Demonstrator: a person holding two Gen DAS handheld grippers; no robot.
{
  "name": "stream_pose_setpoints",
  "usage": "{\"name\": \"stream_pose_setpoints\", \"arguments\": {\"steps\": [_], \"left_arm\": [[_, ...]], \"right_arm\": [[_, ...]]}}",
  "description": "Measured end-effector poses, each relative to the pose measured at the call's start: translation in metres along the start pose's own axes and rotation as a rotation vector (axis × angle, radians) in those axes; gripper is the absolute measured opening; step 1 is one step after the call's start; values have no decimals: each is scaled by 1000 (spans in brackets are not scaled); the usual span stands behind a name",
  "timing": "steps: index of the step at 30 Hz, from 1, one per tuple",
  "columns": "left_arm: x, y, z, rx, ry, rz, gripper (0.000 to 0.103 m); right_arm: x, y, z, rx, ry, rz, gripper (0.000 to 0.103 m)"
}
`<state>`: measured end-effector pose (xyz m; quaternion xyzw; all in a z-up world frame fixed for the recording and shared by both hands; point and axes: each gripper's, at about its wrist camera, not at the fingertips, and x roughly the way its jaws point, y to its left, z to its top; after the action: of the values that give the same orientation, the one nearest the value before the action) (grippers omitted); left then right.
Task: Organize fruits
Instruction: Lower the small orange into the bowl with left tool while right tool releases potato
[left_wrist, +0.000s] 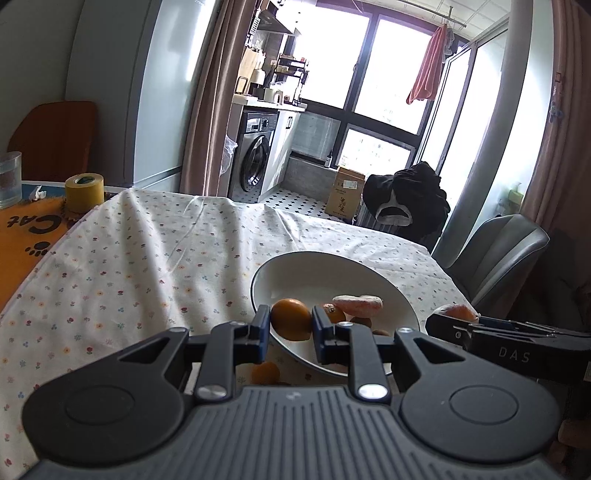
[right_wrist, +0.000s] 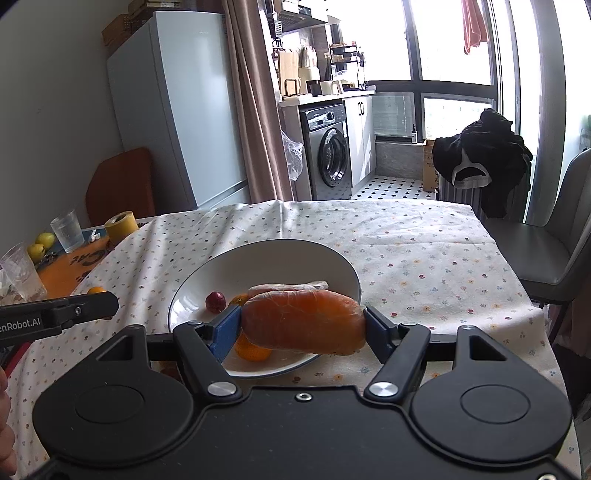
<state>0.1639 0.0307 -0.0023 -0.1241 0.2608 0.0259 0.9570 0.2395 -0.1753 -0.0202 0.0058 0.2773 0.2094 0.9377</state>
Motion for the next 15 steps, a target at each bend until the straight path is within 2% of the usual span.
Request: {"name": "stream_pose_setpoints", "arguments": {"steps": [15], "left_arm": [[51,0,4,-8,66,-5,22]], "right_arm": [[36,-8,8,31,33,18,68]]}}
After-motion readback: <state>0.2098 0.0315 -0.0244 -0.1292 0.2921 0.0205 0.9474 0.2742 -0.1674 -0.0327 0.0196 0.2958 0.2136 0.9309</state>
